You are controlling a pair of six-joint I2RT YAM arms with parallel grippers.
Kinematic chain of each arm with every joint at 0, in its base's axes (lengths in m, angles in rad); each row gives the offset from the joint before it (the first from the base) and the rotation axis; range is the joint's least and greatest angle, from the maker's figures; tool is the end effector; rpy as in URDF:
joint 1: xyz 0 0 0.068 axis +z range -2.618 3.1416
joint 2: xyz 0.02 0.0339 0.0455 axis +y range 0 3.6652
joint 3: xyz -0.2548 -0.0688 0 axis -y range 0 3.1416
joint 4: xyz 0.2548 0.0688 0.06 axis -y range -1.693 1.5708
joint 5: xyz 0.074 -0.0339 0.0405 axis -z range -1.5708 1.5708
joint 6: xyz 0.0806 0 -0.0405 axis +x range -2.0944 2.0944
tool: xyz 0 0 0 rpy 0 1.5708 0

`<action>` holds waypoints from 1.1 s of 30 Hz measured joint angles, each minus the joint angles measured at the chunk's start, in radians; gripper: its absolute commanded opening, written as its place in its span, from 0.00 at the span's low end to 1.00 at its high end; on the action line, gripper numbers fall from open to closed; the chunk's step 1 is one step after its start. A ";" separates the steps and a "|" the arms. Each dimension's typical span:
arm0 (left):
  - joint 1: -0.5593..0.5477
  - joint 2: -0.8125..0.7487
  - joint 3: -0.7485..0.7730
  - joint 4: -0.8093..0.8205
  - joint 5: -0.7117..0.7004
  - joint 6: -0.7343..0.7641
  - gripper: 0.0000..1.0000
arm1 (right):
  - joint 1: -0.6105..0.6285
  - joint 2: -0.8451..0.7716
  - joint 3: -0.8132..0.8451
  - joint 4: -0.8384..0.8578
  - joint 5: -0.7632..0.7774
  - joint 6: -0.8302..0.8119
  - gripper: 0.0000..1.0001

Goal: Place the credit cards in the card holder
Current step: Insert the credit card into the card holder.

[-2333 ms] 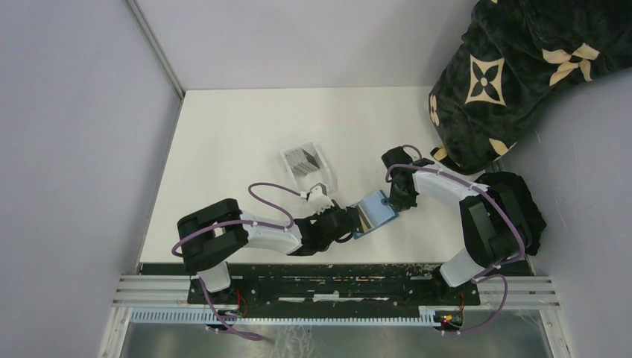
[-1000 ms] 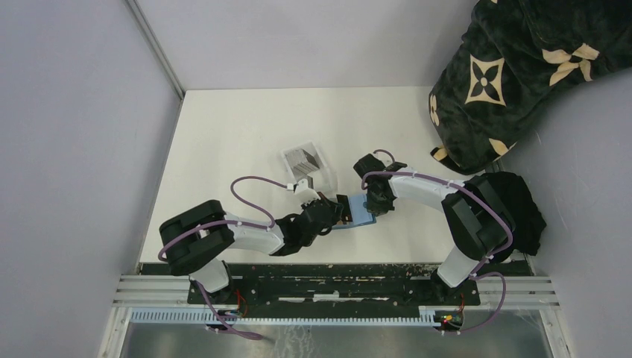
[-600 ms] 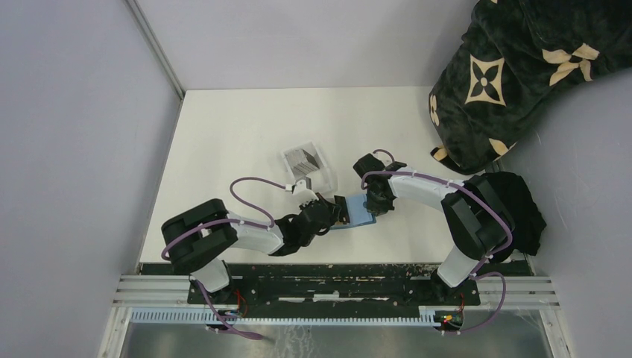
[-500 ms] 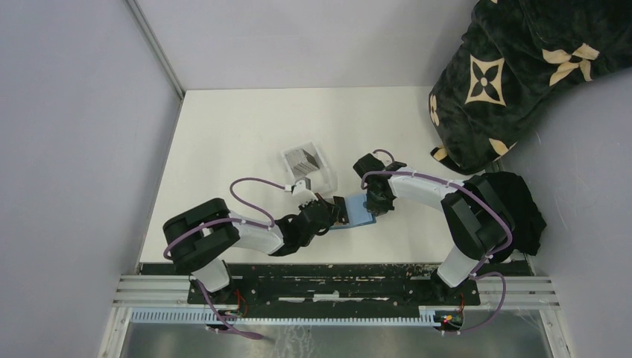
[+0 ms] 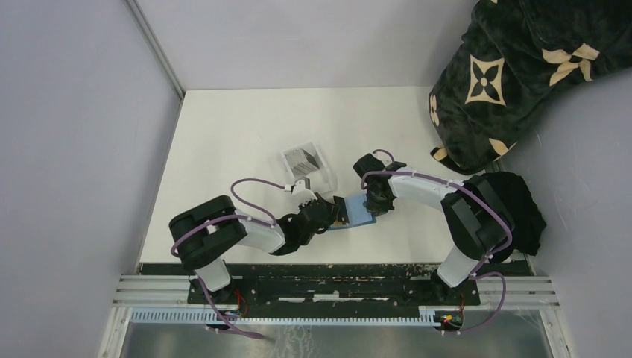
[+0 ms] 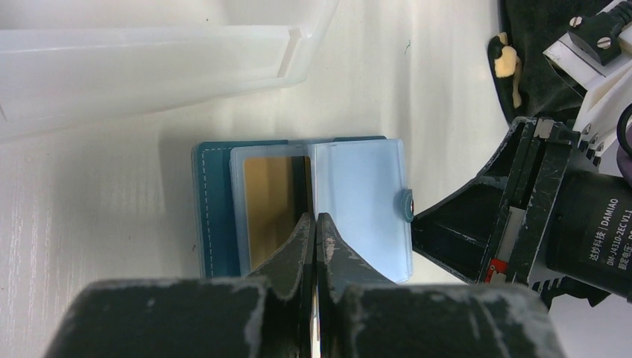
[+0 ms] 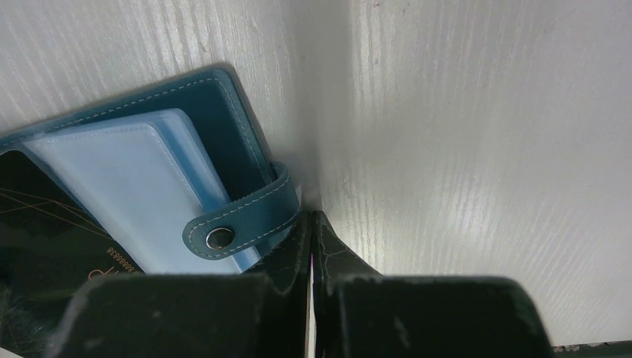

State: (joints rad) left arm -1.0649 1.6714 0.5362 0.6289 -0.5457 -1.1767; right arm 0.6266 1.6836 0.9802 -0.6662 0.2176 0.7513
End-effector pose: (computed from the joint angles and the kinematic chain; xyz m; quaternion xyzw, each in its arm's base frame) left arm 0.1977 -0.2706 0.0920 -0.1829 0.8209 -0.3391 0.4216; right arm 0.2632 0.1691 0.0980 0.0725 0.9865 -0.0199 0.1457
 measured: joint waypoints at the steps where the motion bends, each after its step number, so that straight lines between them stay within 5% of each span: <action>1: 0.002 0.004 -0.001 0.006 0.001 0.000 0.03 | 0.000 0.000 0.000 0.000 0.000 0.000 0.01; 33: 0.016 0.016 -0.053 0.114 0.055 -0.057 0.03 | 0.000 0.006 0.005 -0.002 -0.003 -0.016 0.01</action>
State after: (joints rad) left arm -1.0485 1.6871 0.4828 0.7429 -0.4908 -1.2335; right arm 0.6266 1.6901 0.9855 -0.6682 0.2142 0.7353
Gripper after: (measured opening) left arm 0.043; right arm 0.014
